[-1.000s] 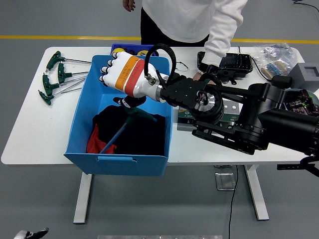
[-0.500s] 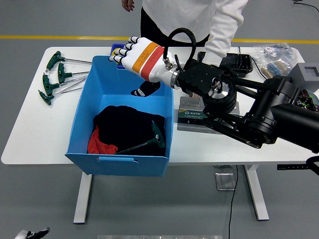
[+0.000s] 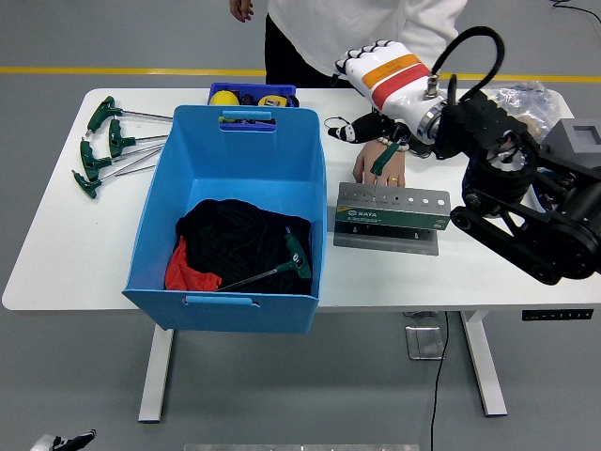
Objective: Lift tool from toolbox,place it in box,lift tool from toolbox,place it in box
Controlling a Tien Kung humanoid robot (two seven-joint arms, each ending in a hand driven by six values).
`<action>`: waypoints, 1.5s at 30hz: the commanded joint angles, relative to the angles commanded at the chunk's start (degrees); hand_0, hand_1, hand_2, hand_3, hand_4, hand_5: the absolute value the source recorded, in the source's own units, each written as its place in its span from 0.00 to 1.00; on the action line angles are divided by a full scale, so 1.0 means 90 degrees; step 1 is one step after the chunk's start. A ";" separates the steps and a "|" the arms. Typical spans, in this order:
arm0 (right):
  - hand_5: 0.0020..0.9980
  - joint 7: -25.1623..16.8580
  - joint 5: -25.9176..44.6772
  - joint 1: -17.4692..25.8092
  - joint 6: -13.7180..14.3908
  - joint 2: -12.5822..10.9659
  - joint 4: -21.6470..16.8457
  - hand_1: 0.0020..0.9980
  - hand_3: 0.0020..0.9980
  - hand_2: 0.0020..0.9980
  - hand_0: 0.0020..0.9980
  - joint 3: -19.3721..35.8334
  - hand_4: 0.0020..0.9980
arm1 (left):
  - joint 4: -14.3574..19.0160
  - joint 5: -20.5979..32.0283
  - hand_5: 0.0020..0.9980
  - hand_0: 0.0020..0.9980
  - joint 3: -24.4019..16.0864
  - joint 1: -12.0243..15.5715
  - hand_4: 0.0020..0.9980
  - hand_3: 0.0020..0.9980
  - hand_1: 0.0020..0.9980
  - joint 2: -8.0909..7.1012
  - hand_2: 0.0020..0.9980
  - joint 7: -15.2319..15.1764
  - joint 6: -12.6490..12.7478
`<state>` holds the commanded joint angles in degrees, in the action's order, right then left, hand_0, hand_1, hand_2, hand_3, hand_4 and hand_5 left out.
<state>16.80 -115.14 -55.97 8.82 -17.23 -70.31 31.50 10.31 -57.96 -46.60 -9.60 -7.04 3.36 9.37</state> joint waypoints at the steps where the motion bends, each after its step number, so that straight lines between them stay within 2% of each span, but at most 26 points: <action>1: 0.52 0.0028 0.0068 0.0111 0.0044 -0.0078 -0.0067 0.57 0.56 0.67 0.56 0.0106 0.90 | 0.0000 -0.0001 0.64 0.72 -0.0022 0.0008 0.70 0.69 0.71 0.0013 0.72 -0.0010 0.0013; 5: 0.52 0.0022 0.0139 0.0568 0.0177 -0.0336 -0.0300 0.57 0.56 0.67 0.56 0.0504 0.90 | 0.0000 0.0003 0.64 0.72 -0.0068 0.0017 0.70 0.69 0.71 0.0044 0.72 -0.0023 0.0039; 7: 0.54 -0.0022 0.0495 0.0864 0.0335 -0.0420 -0.0401 0.56 0.59 0.67 0.55 0.0737 0.92 | 0.0000 0.0010 0.64 0.72 -0.0056 0.0015 0.70 0.69 0.71 0.0044 0.72 -0.0025 0.0028; 11: 0.54 -0.0213 0.1501 0.1468 0.1045 -0.0414 -0.0499 0.56 0.59 0.67 0.55 0.1164 0.92 | 0.0000 -0.0013 0.64 0.72 -0.0075 0.0014 0.70 0.69 0.71 0.0047 0.72 -0.0025 0.0024; 12: 0.69 -0.0293 0.1749 0.1587 0.1252 -0.0410 -0.0513 0.54 0.70 0.68 0.54 0.1225 0.98 | 0.0000 -0.0022 0.64 0.71 -0.0091 0.0016 0.70 0.69 0.71 0.0048 0.72 -0.0024 0.0027; 15: 0.69 -0.0598 0.2618 0.1919 0.1852 -0.0425 -0.0585 0.54 0.70 0.68 0.54 0.1329 0.98 | 0.0000 -0.0049 0.64 0.71 -0.0099 0.0007 0.70 0.69 0.71 0.0046 0.72 -0.0021 0.0026; 17: 0.69 -0.0707 0.3115 0.2029 0.2018 -0.0442 -0.0629 0.54 0.70 0.68 0.54 0.1341 0.98 | 0.0000 -0.0076 0.64 0.71 -0.0113 0.0001 0.70 0.69 0.71 0.0043 0.72 -0.0016 0.0025; 18: 0.72 -0.0753 0.3363 0.2099 0.2068 -0.0455 -0.0658 0.55 0.81 0.71 0.56 0.1342 0.98 | 0.0000 -0.0073 0.64 0.72 -0.0106 -0.0002 0.70 0.69 0.71 0.0042 0.72 -0.0018 0.0024; 24: 0.72 -0.0942 0.4977 0.2439 0.2066 -0.0497 -0.0872 0.55 0.81 0.71 0.56 0.1266 0.98 | 0.0000 -0.0053 0.64 0.72 -0.0078 -0.0011 0.70 0.69 0.71 0.0040 0.72 -0.0026 0.0022; 25: 0.74 -0.0980 0.5267 0.2490 0.2058 -0.0490 -0.0901 0.56 0.85 0.72 0.57 0.1248 0.99 | 0.0000 -0.0037 0.64 0.72 -0.0059 -0.0015 0.70 0.69 0.71 0.0039 0.72 -0.0027 0.0021; 30: 0.74 -0.1099 0.6591 0.2628 0.2080 -0.0462 -0.0893 0.56 0.85 0.72 0.57 0.1116 0.99 | 0.0000 -0.0018 0.64 0.72 -0.0034 -0.0019 0.70 0.69 0.71 0.0042 0.72 -0.0029 0.0021; 31: 0.78 -0.1115 0.6839 0.2647 0.2089 -0.0455 -0.0884 0.56 0.87 0.73 0.58 0.1102 0.99 | 0.0000 -0.0009 0.64 0.72 -0.0023 -0.0019 0.70 0.69 0.71 0.0041 0.72 -0.0031 0.0021; 38: 0.78 -0.1273 0.8743 0.2739 0.2282 -0.0362 -0.0653 0.55 0.89 0.73 0.58 0.0935 0.99 | 0.0000 -0.0023 0.64 0.72 0.0000 -0.0013 0.70 0.69 0.71 0.0035 0.72 -0.0026 0.0007; 45: 0.79 -0.1342 1.0646 0.2574 0.2394 -0.0236 -0.0249 0.54 0.90 0.73 0.57 0.0643 0.99 | 0.0000 -0.0040 0.64 0.72 0.0016 0.0006 0.70 0.69 0.71 0.0044 0.72 -0.0010 -0.0012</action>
<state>4.72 -19.32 -32.81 30.36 -19.35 -72.55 37.29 10.31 -58.33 -46.46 -9.55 -6.64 3.27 9.27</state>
